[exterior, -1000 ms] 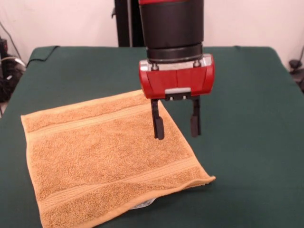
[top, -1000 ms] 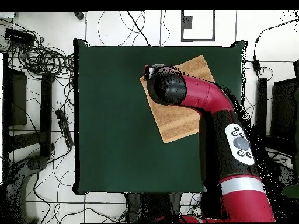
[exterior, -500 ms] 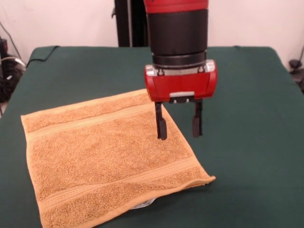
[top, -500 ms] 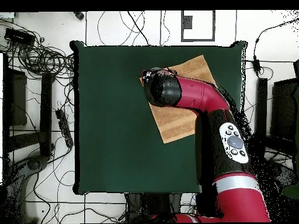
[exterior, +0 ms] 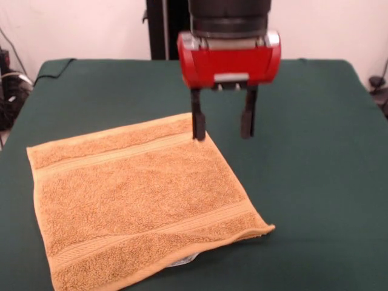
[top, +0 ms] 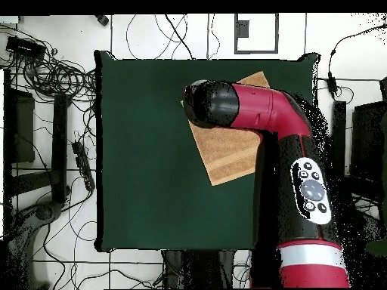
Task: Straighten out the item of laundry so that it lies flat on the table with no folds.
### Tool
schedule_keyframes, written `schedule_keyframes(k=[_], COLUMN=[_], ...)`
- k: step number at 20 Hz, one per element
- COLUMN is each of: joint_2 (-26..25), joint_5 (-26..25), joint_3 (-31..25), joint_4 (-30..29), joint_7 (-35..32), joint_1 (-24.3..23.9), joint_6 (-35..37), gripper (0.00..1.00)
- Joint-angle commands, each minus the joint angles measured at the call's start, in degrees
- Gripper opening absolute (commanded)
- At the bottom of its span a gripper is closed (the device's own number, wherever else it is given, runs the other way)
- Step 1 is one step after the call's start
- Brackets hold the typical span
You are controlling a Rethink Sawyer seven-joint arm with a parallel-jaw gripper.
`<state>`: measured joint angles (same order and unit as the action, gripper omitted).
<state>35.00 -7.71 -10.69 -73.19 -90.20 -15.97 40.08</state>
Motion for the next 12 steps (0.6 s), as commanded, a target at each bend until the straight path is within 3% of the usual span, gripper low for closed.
schedule_keyframes(k=[1, 4, 7, 10, 12], joint_2=[1.81, 0.6, -3.72, -7.28, -7.09], joint_5=[-1.87, -2.24, -2.59, -1.41, -0.93], joint_3=[-2.13, -3.09, -4.74, -6.84, -7.17], joint_4=[7.14, 10.46, 11.59, 9.64, 8.12], joint_7=[4.1, 5.39, 6.73, 7.56, 7.12], joint_1=[0.15, -1.13, -2.65, -4.05, -4.52], joint_6=[16.13, 18.54, 15.78, 13.22, 12.47], gripper=[1.0, 1.0, 1.0, 1.0, 1.0])
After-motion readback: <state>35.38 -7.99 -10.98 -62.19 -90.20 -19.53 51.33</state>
